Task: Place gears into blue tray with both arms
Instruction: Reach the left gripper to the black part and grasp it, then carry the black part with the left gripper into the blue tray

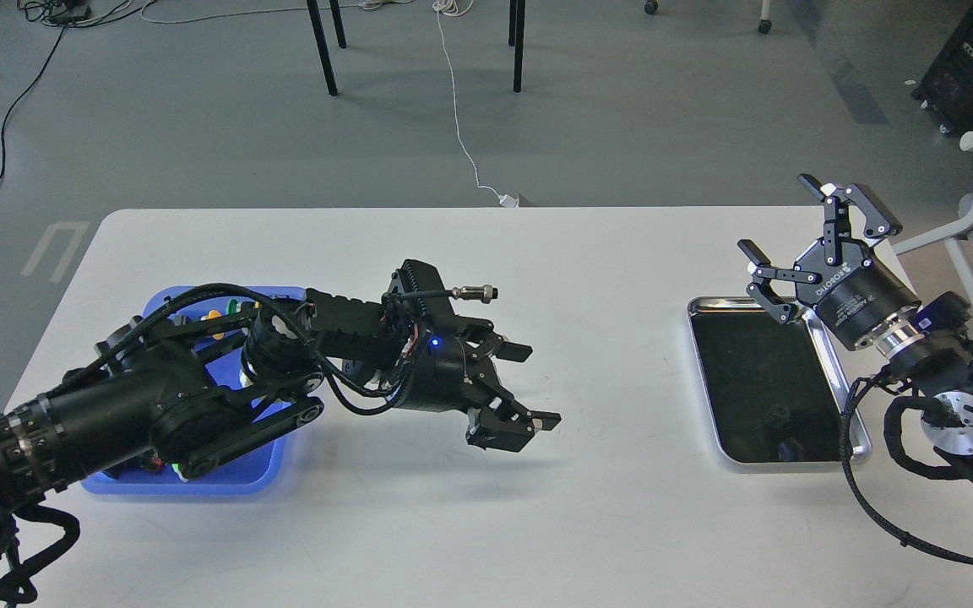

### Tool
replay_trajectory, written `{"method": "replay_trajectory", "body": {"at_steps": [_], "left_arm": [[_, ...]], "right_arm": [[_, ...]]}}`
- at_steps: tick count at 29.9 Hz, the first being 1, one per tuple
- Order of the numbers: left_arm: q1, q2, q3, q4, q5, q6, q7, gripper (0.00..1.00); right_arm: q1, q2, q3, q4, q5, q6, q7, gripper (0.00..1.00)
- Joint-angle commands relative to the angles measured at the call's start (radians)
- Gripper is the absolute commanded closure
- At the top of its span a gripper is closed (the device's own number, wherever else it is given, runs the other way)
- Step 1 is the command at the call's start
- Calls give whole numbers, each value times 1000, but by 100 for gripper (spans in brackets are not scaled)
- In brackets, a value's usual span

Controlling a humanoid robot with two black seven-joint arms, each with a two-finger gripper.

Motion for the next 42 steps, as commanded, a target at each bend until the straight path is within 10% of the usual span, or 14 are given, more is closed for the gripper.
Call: {"method": "replay_trajectory", "body": {"at_steps": [1, 18, 37, 42], "left_arm": [[-34, -50, 31, 69, 3, 2, 1, 4], [-65, -148, 169, 259, 3, 2, 1, 21], [-62, -134, 197, 272, 3, 2, 1, 88], [-63, -131, 197, 266, 3, 7, 1, 91]], "right_arm": [[0, -3, 5, -10, 1, 0, 0, 2], [-2, 5, 17, -20, 0, 0, 0, 2], [-2, 2, 18, -17, 0, 0, 0, 2], [-2, 2, 18, -17, 1, 0, 0, 2]]}}
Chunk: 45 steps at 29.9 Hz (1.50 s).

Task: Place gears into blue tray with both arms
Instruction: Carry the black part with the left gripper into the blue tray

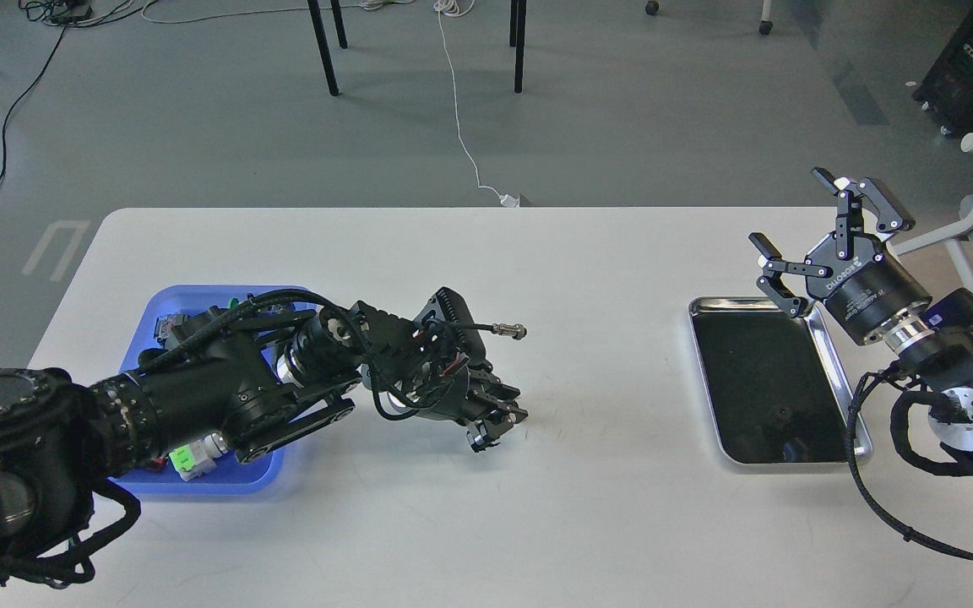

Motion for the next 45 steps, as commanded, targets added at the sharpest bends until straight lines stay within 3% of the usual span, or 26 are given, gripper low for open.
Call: {"method": "replay_trajectory", "body": {"at_steps": [1, 8, 18, 23, 33, 45], "left_arm": [[-2, 2, 0, -9, 0, 8, 0, 91], [-50, 137, -15, -102, 0, 23, 0, 90], [-84, 559, -11, -346, 0, -1, 0, 89], [-72, 711, 0, -377, 0, 11, 0, 88], [89, 757, -6, -280, 0, 11, 0, 87], [94, 745, -11, -208, 0, 11, 0, 84]], "right_arm": [[0, 0, 0, 0, -1, 0, 0, 2], [0, 0, 11, 2, -1, 0, 0, 2], [5, 8, 9, 5, -1, 0, 0, 1], [12, 21, 5, 2, -12, 0, 0, 1], [15, 24, 0, 8, -17, -2, 0, 1], [3, 21, 2, 14, -17, -2, 0, 1]]}}
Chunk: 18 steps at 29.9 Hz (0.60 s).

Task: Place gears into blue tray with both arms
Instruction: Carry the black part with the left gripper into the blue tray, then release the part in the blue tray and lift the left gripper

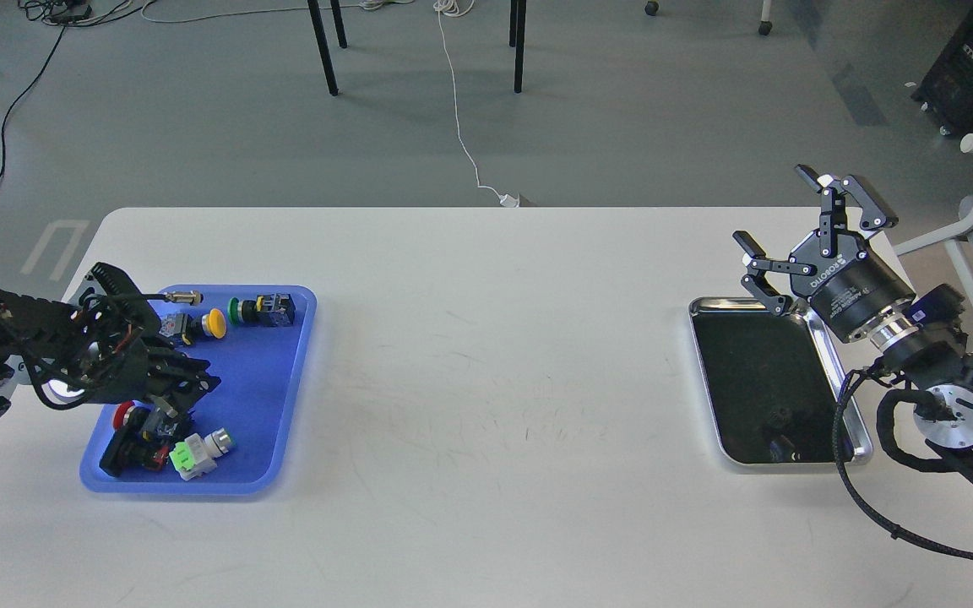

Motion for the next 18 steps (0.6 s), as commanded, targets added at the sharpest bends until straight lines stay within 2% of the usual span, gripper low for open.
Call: {"method": "replay_trajectory", "body": {"at_steps": [1, 8, 10, 14, 15, 18], "left_arm": [[-1, -2, 3, 1, 0, -1, 0, 83], [-2, -36, 6, 64, 0, 4, 0, 71], [-2, -36, 7, 70, 0, 15, 0, 58], [-12, -34, 6, 70, 0, 30, 0, 27], [-13, -34, 4, 68, 0, 30, 0, 22], [-19, -36, 0, 59, 0, 30, 0, 17]], "right_arm": [[-2, 0, 1, 2, 0, 0, 0, 1], [0, 4, -1, 2, 0, 0, 0, 1], [0, 4, 1, 2, 0, 0, 0, 1], [0, -2, 1, 2, 0, 2, 0, 1], [0, -2, 1, 2, 0, 2, 0, 1], [0, -2, 1, 2, -1, 2, 0, 1]]}}
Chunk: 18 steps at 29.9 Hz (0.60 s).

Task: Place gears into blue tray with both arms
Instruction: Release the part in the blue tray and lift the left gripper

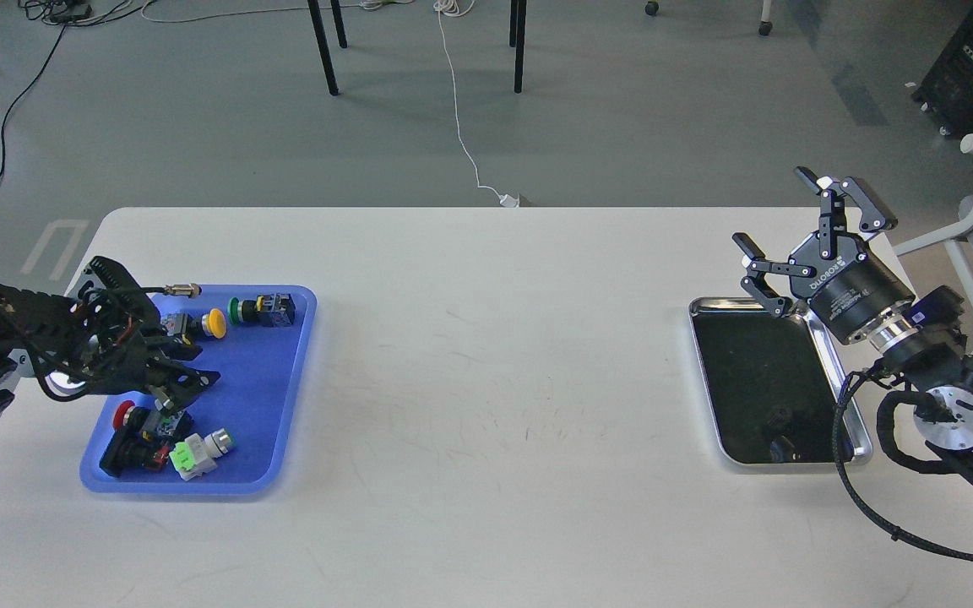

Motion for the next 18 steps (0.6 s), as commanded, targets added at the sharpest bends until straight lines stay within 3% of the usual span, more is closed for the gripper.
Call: {"method": "replay_trajectory", "body": {"at_steps": [1, 7, 13, 15, 18], "left_arm": [[-11, -1, -9, -15, 0, 4, 0, 15], [-121, -1, -58, -185, -28, 19, 0, 14], [-116, -75, -161, -271, -490, 27, 0, 7], [-93, -119, -189, -274, -690, 82, 0, 6], [-16, -197, -230, -274, -987, 229, 0, 3]], "right_arm": [[0, 0, 1, 0, -2, 0, 0, 1], [0, 3, 1, 0, -5, 0, 0, 1], [0, 10, -2, 0, -11, 0, 0, 1], [-1, 12, -2, 0, -23, 0, 0, 1], [-5, 10, -5, 3, -44, 0, 0, 1]]}}
